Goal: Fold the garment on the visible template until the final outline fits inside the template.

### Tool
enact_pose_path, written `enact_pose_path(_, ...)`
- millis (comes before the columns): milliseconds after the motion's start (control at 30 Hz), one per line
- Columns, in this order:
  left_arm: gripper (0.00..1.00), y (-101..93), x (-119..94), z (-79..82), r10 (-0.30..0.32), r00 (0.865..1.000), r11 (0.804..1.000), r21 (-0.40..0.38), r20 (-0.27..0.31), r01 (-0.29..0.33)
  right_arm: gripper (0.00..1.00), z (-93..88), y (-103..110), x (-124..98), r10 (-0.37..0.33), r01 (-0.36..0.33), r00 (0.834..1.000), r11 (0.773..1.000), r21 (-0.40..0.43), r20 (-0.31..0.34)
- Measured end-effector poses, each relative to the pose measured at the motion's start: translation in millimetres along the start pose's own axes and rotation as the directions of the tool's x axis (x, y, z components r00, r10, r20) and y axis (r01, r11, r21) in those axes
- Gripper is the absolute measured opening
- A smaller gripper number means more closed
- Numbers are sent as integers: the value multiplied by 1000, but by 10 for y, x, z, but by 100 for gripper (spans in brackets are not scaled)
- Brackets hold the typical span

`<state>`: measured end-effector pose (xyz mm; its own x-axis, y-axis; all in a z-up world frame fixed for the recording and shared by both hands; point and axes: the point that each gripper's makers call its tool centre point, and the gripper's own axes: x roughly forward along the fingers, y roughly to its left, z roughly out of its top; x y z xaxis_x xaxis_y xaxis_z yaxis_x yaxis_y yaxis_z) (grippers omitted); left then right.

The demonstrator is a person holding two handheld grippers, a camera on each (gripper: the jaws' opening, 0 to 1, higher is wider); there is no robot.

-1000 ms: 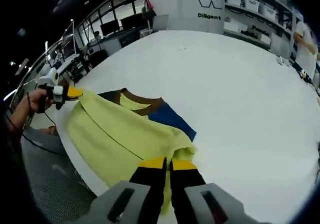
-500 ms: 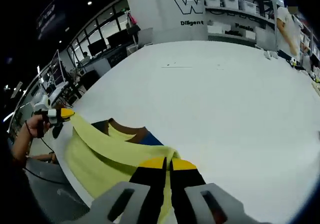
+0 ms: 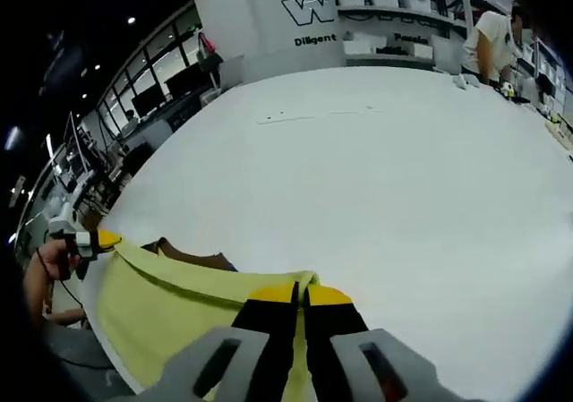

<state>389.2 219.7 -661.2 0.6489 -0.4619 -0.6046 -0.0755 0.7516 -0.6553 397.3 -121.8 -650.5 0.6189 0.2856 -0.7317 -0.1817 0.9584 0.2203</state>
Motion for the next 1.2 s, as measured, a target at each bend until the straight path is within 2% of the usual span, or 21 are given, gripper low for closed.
enact_pose_path(300,0,67,122,30,-16,1000,1000,8,-19,16,0,-122,-89,161,-18,18,999,1000,12,-29)
enact_pose_path(400,0,38,115,50,-24,1000,993,113,-9,25,0,-149,-87,174,-24,23,999,999,-40,-45)
enact_pose_path(467,2,-29,61,100,-37,999,974,223,24,31,0,-103,-91,137,-26,21,999,994,-109,-46)
enact_pose_path(533,6,-52,-16,139,-21,999,942,336,42,6,8,49,-146,71,-47,47,999,975,-216,8)
enact_pose_path(600,13,-49,-76,209,0,997,898,439,71,-31,13,130,-150,24,-38,44,999,963,-265,28)
enact_pose_path(667,21,-78,-150,291,7,996,821,568,88,-56,15,254,-168,-2,-23,37,999,922,-386,42)
enact_pose_path(700,21,-102,-161,296,-2,996,803,593,84,-48,19,283,-186,-5,-28,45,998,910,-412,48)
enact_pose_path(767,22,-197,-192,290,-37,998,716,698,48,-7,24,318,-145,-29,18,-6,1000,846,-533,17)
enact_pose_path(800,23,-220,-186,229,-42,999,663,748,-7,33,24,335,-111,-40,45,-28,999,824,-565,15)
enact_pose_path(833,25,-221,-181,125,-20,995,581,809,-97,90,23,343,-90,-53,63,-48,998,793,-607,4)
enact_pose_path(867,26,-215,-173,115,0,994,521,848,-113,96,23,330,-81,-58,70,-63,997,763,-643,-16)
enact_pose_path(900,28,-228,-158,127,12,993,400,911,-114,99,23,306,-88,-59,64,-73,997,737,-672,-38)
enact_pose_path(933,30,-229,-151,108,21,992,343,932,-128,113,23,294,-101,-58,53,-75,997,711,-699,-54)
enact_pose_path(967,30,-226,-151,86,28,989,307,943,-146,130,23,292,-98,-55,52,-76,997,704,-706,-56)
enact_pose_path(1000,30,-205,-147,88,44,988,294,947,-149,129,23,284,-95,-42,46,-74,997,694,-716,-58)
enact_pose_path(1033,29,-190,-144,98,55,987,293,948,-148,125,22,282,-97,-24,38,-65,998,701,-710,-54)
enact_pose_path(1067,29,-157,-153,113,82,985,253,959,-152,126,22,237,-36,-1,74,-112,994,651,-751,-84)
enact_pose_path(1100,29,-148,-157,119,91,984,235,964,-152,127,22,178,2,2,86,-146,989,608,-780,-119)
enact_pose_path(1133,30,-137,-162,136,109,982,159,978,-154,136,22,162,2,4,75,-149,989,590,-794,-130)
enact_pose_path(1167,30,-133,-158,148,115,981,119,983,-155,141,21,147,24,7,81,-161,987,565,-809,-140)
enact_pose_path(1200,30,-124,-143,149,119,979,92,984,-163,153,19,120,68,9,100,-188,982,522,-832,-159)
